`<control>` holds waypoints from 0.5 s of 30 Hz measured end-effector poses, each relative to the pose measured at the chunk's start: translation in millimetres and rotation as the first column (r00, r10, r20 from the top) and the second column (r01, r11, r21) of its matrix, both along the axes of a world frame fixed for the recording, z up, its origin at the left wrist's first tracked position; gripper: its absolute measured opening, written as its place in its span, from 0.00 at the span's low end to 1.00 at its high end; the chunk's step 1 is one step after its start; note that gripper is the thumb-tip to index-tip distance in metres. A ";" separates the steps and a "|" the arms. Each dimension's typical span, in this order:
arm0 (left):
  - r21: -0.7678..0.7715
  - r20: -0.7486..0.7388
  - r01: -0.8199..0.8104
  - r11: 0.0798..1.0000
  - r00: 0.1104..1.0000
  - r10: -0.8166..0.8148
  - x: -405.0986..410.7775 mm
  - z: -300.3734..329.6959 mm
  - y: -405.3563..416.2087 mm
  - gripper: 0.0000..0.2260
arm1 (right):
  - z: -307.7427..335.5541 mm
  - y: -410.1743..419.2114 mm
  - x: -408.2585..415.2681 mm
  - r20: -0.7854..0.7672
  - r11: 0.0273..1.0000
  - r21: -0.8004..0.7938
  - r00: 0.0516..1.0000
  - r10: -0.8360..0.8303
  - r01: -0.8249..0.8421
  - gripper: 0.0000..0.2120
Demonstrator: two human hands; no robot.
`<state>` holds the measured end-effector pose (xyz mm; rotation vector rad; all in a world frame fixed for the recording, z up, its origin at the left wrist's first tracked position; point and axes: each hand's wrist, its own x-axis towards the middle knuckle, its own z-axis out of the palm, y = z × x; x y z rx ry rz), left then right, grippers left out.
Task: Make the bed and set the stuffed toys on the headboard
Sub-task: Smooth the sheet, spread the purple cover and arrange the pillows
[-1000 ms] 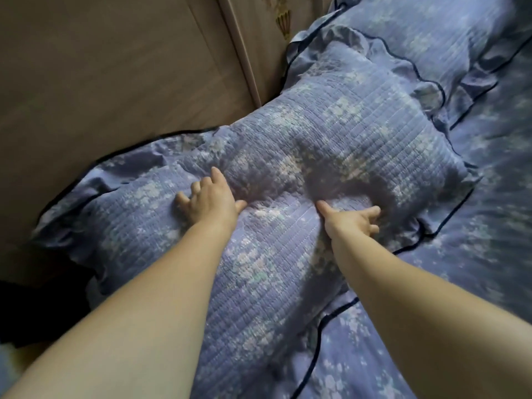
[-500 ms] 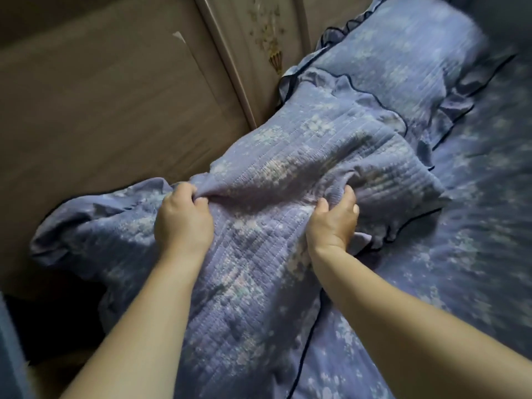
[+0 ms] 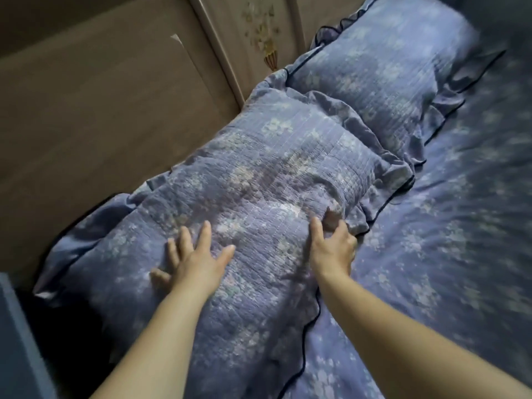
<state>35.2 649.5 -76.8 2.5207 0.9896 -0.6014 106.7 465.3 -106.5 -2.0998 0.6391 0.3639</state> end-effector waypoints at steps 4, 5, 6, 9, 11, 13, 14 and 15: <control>0.018 -0.063 0.062 0.998 0.996 -0.061 -16.0 -11.0 -11.3 0.33 | -21.5 -4.1 -33.4 -0.234 0.976 0.166 0.967 -0.101 0.142 0.36; 0.025 -0.060 0.062 0.998 0.996 -0.061 -18.3 -10.6 -12.9 0.33 | -24.7 -2.2 -40.4 -0.297 0.957 0.211 0.946 -0.132 0.200 0.37; 0.026 -0.059 0.061 0.998 0.997 -0.060 -20.5 -9.7 -14.8 0.33 | -27.4 1.3 -47.0 -0.355 0.929 0.257 0.920 -0.165 0.266 0.38; 0.000 -0.055 0.061 0.998 0.997 -0.061 -26.4 -6.1 -20.3 0.33 | -32.4 14.0 -60.4 -0.481 0.829 0.393 0.857 -0.183 0.398 0.43; -0.013 -0.044 0.055 0.998 0.997 -0.056 -29.3 -1.7 -21.3 0.33 | -26.6 17.7 -63.4 -0.465 0.812 0.453 0.875 -0.138 0.368 0.41; 0.014 -0.011 0.025 1.000 1.000 -0.025 -28.3 6.2 -17.8 0.33 | -6.1 19.9 -60.8 -0.388 0.844 0.447 0.914 -0.117 0.298 0.34; 0.047 0.024 0.011 0.999 1.000 -0.012 -28.4 11.4 -16.4 0.33 | 2.2 18.7 -59.9 -0.325 0.871 0.423 0.939 -0.109 0.248 0.32; 0.087 0.075 0.004 0.996 0.997 -0.010 -28.6 16.4 -15.4 0.32 | 9.4 15.4 -59.1 -0.250 0.896 0.396 0.962 -0.105 0.201 0.30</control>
